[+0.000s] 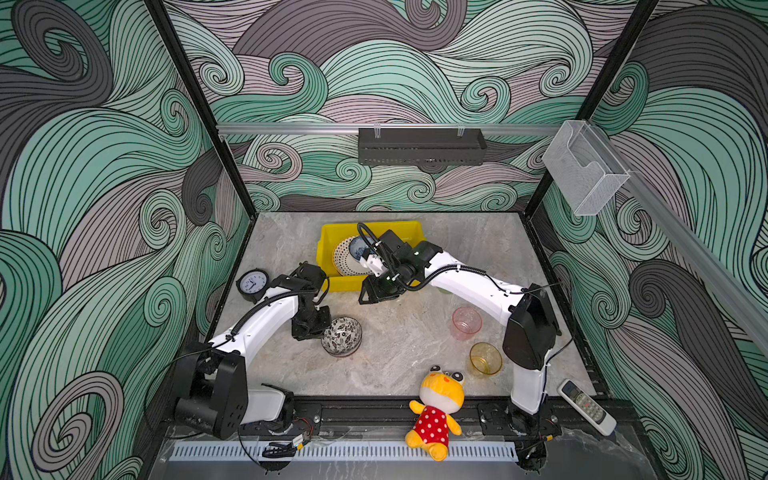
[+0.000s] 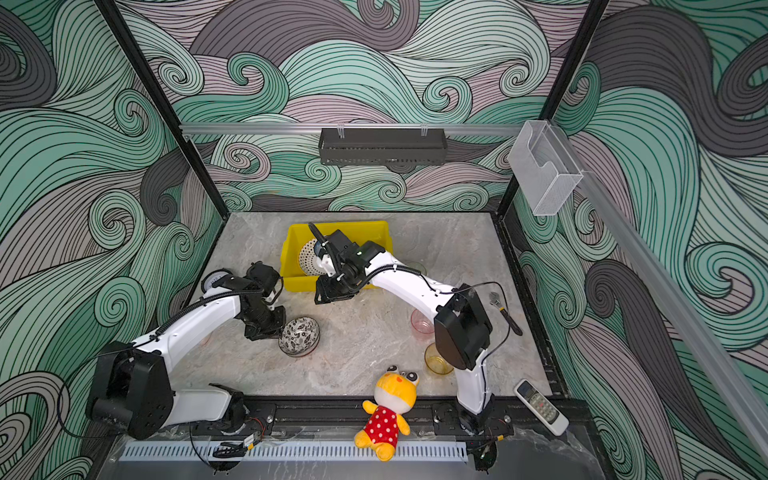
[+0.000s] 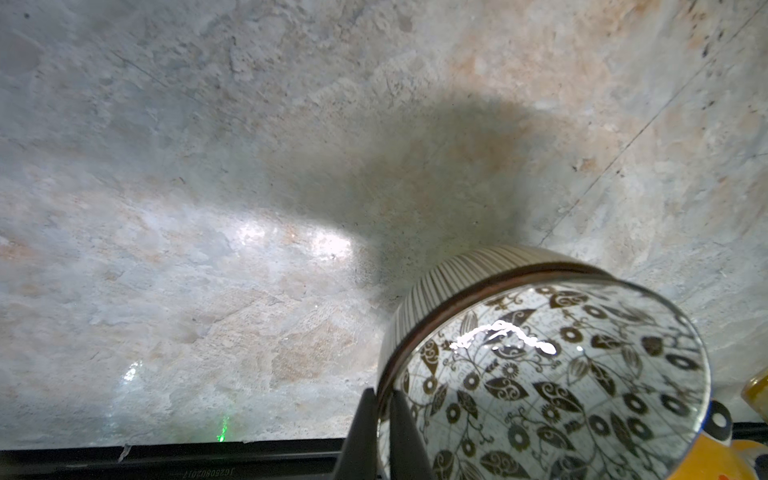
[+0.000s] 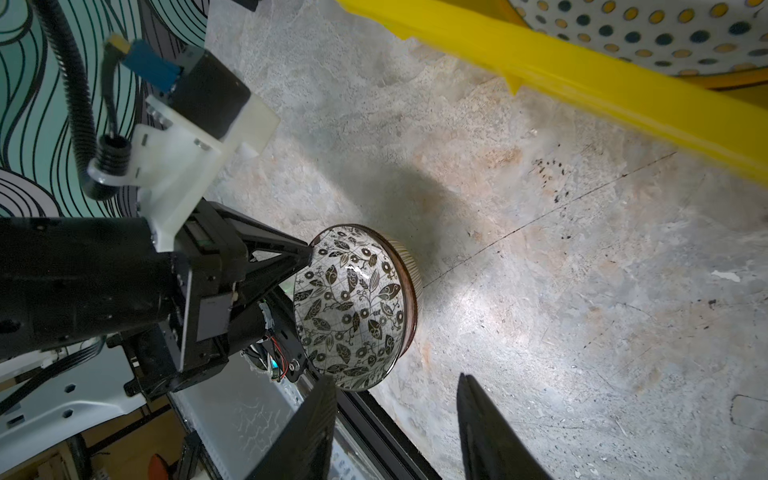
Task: Place the mixed dishes into the plastic bin
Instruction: 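Close the right gripper on the leaf-patterned bowl rim beside the left gripper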
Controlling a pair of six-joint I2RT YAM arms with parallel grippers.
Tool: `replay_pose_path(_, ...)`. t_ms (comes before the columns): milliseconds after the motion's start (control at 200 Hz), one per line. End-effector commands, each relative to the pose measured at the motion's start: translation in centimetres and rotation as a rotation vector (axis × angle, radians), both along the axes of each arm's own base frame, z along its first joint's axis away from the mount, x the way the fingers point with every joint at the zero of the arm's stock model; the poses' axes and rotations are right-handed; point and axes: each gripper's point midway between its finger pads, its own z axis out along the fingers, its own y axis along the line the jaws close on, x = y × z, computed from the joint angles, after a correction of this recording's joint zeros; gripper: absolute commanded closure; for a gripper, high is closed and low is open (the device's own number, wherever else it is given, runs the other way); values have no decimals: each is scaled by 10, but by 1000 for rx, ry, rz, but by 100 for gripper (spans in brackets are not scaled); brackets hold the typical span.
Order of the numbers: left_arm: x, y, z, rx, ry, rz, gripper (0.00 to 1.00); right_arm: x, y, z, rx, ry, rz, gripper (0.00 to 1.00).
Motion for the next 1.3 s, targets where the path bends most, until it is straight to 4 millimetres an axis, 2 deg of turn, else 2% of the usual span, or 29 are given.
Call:
replay_pose_path(0, -4, -6, 1, -28, 2, 10, 92, -16, -1, -16, -44, 49, 32, 50)
replay_pose_path(255, -5, -6, 5, -37, -10, 11, 92, -27, 1, -22, -77, 57, 35, 49)
replay_pose_path(531, -6, -7, 6, -44, -21, 6, 92, -40, -2, -36, -138, 82, 32, 48)
replay_pose_path(806, -8, -10, 4, -46, -10, -3, 92, -51, 3, -49, -178, 97, 49, 47)
replay_pose_path(1291, -8, -10, 5, -47, -21, -8, 92, -53, 10, -63, -219, 104, 36, 52)
